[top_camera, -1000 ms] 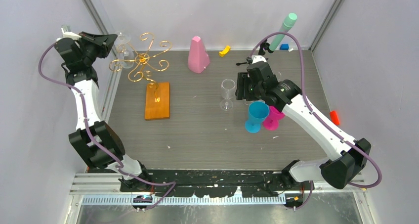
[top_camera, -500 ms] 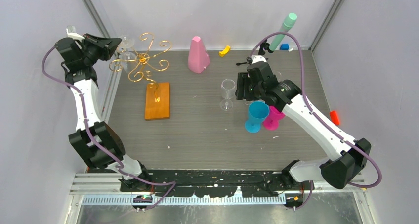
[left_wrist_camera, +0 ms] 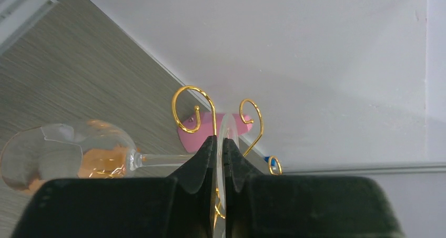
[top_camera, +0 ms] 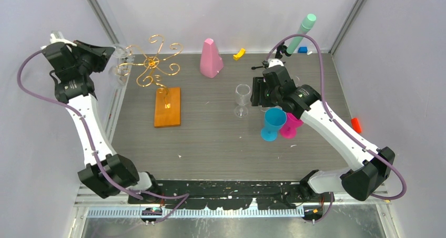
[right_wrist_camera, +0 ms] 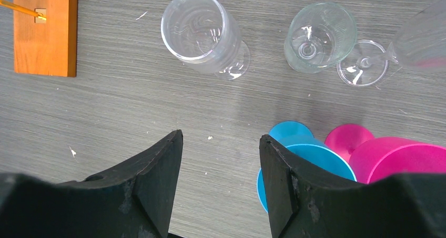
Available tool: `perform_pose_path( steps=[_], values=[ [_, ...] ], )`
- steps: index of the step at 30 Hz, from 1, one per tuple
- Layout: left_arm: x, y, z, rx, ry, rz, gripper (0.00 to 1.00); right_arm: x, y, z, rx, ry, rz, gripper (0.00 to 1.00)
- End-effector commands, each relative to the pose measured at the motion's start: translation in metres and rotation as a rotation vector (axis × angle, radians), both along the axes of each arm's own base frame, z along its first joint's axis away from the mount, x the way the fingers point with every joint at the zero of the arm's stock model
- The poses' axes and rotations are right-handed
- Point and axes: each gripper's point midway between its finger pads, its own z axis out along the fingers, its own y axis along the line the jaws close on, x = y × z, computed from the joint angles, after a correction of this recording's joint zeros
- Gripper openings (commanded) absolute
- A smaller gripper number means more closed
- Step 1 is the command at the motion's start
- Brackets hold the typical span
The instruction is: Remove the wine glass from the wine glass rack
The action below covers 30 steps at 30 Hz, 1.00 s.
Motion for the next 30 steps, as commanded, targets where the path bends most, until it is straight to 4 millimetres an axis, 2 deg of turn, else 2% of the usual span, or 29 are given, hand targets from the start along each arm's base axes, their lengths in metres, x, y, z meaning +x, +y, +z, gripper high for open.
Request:
perform_pose_path(
  steps=[1, 5, 10, 16, 22, 30],
  values=[
    [-0.025, 0.015, 0.043, 0.169, -0.06, 0.121, 0.0, 0.004, 0.005, 0.016, 0.046, -0.051, -0.007, 0.61],
    [-0.038, 0.018, 0.062, 0.231, -0.081, 0.162, 0.0, 0.004, 0.004, 0.017, 0.047, -0.055, -0.007, 0.61],
    [-0.05, 0.002, 0.091, 0.267, -0.144, 0.099, 0.0, 0.003, 0.008, 0.024, 0.08, -0.077, 0.009, 0.61],
    [-0.069, -0.028, 0.126, 0.283, -0.232, -0.004, 0.0, 0.001, 0.021, 0.047, 0.188, -0.158, 0.059, 0.65],
    [-0.081, -0.068, 0.162, 0.208, -0.356, -0.193, 0.0, -0.003, 0.029, 0.062, 0.269, -0.214, 0.098, 0.67],
    [-0.096, -0.1, 0.2, 0.099, -0.495, -0.355, 0.0, -0.005, 0.033, 0.066, 0.308, -0.224, 0.107, 0.67]
  ],
)
